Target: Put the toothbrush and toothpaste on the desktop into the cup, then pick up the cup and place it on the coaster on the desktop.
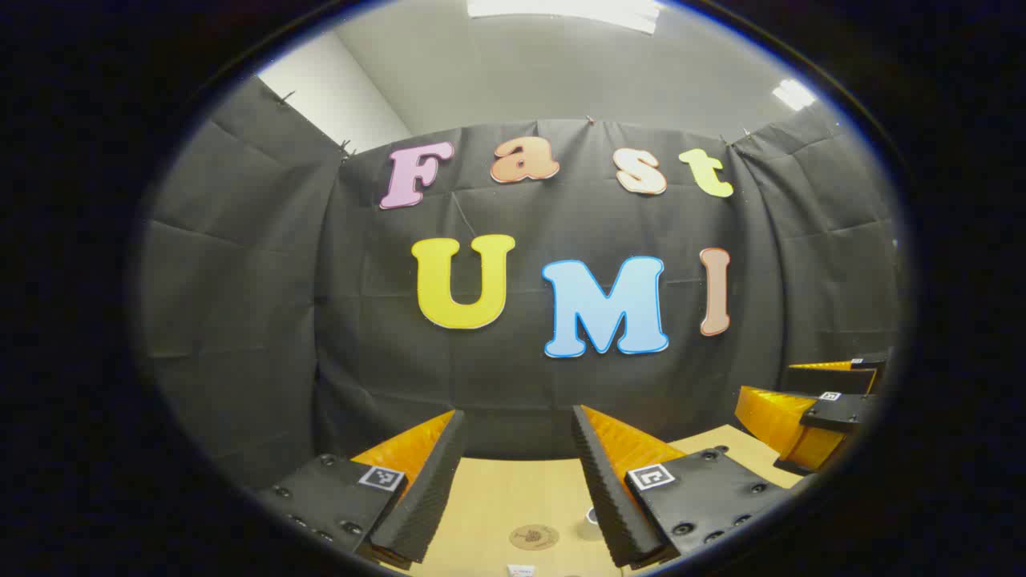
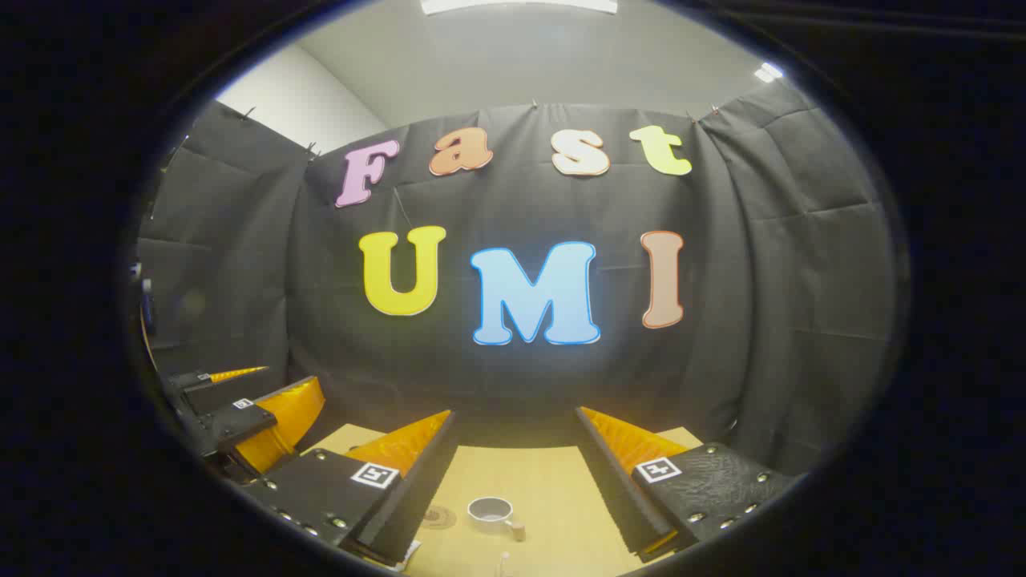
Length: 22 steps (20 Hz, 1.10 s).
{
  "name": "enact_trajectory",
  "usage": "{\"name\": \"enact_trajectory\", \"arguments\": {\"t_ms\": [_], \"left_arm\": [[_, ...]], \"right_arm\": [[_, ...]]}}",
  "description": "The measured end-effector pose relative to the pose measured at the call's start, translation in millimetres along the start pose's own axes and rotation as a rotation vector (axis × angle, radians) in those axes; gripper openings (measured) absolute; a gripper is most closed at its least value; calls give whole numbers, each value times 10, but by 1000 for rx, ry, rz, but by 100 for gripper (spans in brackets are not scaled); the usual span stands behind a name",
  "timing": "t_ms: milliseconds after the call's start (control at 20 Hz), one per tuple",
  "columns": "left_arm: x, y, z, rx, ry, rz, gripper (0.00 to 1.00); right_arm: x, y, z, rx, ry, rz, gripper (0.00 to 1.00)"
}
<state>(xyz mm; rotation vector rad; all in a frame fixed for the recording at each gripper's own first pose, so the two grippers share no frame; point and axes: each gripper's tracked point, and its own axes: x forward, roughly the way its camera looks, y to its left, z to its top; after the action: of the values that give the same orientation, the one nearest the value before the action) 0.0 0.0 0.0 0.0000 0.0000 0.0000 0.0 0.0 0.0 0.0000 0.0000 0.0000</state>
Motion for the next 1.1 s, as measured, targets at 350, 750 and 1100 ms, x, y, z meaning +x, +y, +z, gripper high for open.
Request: {"name": "enact_trajectory", "arguments": {"t_ms": [350, 750, 1100], "left_arm": [[23, 38, -141, 11, 29, 14, 86], [133, 5, -587, -1, 148, -5, 86], [74, 40, -1385, -16, 347, -3, 86]], "right_arm": [[47, 2, -148, 3, 53, 9, 92], [163, 13, -514, 6, 169, 27, 93], [178, 47, -1337, 47, 440, 43, 93]]}}
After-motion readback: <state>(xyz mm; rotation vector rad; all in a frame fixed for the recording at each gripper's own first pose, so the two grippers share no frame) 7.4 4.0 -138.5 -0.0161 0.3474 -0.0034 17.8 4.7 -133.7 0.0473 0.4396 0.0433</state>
